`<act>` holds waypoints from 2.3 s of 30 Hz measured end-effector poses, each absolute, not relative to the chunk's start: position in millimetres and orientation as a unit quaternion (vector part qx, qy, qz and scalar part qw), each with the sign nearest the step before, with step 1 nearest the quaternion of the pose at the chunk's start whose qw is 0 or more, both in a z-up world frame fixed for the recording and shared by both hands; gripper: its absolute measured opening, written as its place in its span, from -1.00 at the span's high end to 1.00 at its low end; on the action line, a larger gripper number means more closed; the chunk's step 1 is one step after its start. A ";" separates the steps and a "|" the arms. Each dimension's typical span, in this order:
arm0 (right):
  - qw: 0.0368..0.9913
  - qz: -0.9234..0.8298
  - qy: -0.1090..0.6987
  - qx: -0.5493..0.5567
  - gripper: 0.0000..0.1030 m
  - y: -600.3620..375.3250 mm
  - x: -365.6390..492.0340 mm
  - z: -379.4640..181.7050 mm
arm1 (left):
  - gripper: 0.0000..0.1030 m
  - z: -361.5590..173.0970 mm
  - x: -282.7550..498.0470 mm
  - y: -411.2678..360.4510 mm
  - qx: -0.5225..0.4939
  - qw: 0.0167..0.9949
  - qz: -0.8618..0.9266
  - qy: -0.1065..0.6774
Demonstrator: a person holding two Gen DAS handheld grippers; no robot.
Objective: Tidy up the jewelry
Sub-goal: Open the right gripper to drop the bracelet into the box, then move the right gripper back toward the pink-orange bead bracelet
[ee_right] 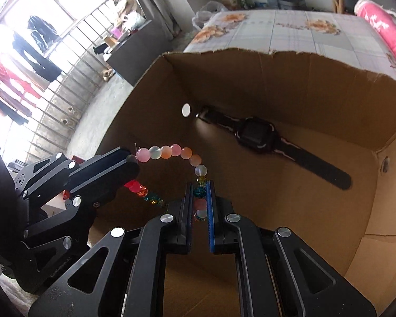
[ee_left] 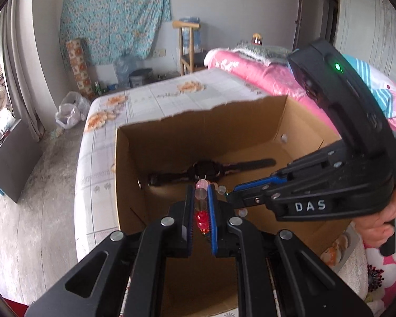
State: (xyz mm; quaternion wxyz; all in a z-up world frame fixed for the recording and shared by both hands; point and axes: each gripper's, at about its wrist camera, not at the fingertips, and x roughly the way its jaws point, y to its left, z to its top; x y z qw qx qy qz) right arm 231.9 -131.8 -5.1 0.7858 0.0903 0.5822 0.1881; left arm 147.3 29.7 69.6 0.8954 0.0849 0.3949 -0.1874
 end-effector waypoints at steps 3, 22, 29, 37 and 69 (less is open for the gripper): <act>0.757 0.192 0.617 0.096 0.85 -127.5 243.9 -15.6 | 0.81 60.9 157.5 29.6 0.088 0.886 -0.184 0.415; 0.831 0.242 0.469 0.177 0.64 -197.7 142.3 62.2 | 0.50 96.5 112.2 83.2 0.001 0.935 -0.138 0.325; 0.816 0.259 0.474 0.207 0.49 -211.2 65.7 36.5 | 0.10 64.0 116.9 121.3 -0.142 0.905 -0.133 0.377; 0.817 0.141 0.511 0.229 0.53 -237.0 84.3 -1.6 | 0.00 45.6 114.2 103.7 -0.178 0.891 -0.144 0.392; 0.845 0.051 0.517 0.131 0.51 -219.7 -3.6 -14.7 | -0.12 14.4 9.5 65.9 -0.053 0.892 -0.219 0.391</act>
